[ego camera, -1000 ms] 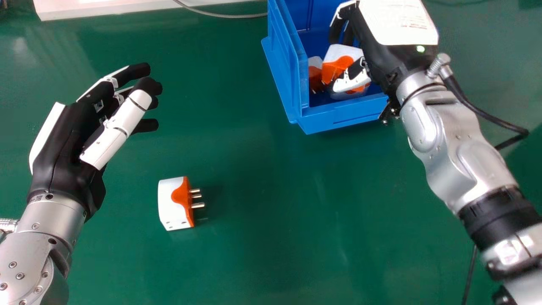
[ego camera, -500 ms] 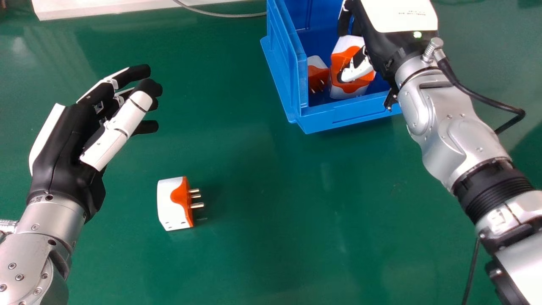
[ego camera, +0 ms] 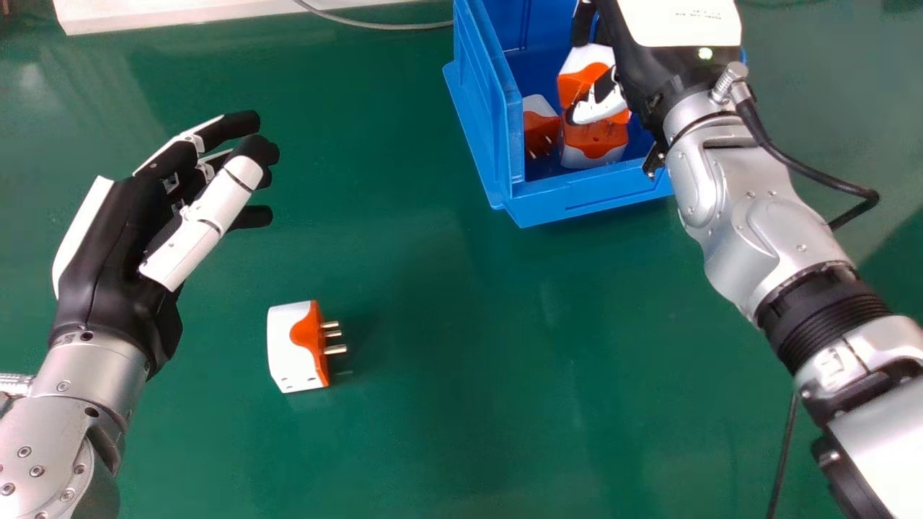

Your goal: Pick all objects and put in blue box

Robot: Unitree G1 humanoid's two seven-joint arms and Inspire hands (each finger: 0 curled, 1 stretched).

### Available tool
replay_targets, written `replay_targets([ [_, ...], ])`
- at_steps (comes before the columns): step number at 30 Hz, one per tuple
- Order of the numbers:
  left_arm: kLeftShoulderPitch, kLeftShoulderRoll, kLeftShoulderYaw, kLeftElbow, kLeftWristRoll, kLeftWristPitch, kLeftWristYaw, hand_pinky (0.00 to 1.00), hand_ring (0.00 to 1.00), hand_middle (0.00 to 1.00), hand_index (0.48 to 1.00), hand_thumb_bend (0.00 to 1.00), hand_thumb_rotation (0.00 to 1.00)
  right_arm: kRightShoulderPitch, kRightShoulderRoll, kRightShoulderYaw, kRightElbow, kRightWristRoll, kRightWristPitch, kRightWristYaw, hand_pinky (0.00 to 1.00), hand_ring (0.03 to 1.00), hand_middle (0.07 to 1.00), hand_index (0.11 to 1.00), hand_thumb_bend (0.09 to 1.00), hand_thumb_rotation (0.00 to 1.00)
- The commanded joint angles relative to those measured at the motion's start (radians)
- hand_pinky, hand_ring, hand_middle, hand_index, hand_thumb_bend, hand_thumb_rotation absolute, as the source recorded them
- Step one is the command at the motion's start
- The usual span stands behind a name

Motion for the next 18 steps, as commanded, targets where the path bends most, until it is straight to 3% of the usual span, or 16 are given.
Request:
replay_targets([
  [1, -0.008, -0.001, 0.0, -0.025, -0.005, -0.003, 0.007, 0.72, 0.8, 0.78, 0.806, 0.52, 0.54, -0.036, -0.003, -0.021, -0.011, 0.026, -0.004, -0.004, 0.34, 0.436, 0.532, 0.505, 0.495, 0.0],
  [9, -0.013, 0.0, -0.008, -0.013, 0.005, -0.012, 0.01, 0.72, 0.8, 0.78, 0.805, 0.51, 0.54, -0.023, -0.015, -0.015, -0.036, 0.065, 0.019, 0.066, 0.36, 0.447, 0.594, 0.514, 0.491, 0.0],
  [11, -0.014, 0.0, -0.01, -0.007, 0.008, -0.016, 0.011, 0.72, 0.8, 0.78, 0.806, 0.51, 0.53, -0.024, -0.024, -0.002, -0.042, 0.051, 0.023, 0.078, 0.39, 0.612, 0.721, 0.64, 0.471, 0.0],
  [15, -0.015, -0.001, -0.013, -0.002, 0.008, -0.018, 0.014, 0.72, 0.8, 0.78, 0.806, 0.51, 0.53, -0.027, -0.031, 0.012, -0.053, 0.044, 0.039, 0.1, 0.66, 0.845, 0.903, 0.821, 0.579, 0.0],
  [18, -0.016, 0.0, -0.015, -0.001, 0.007, -0.018, 0.017, 0.72, 0.8, 0.78, 0.806, 0.51, 0.53, -0.027, -0.033, 0.02, -0.059, 0.041, 0.051, 0.111, 0.76, 0.928, 0.968, 0.894, 0.625, 0.0],
])
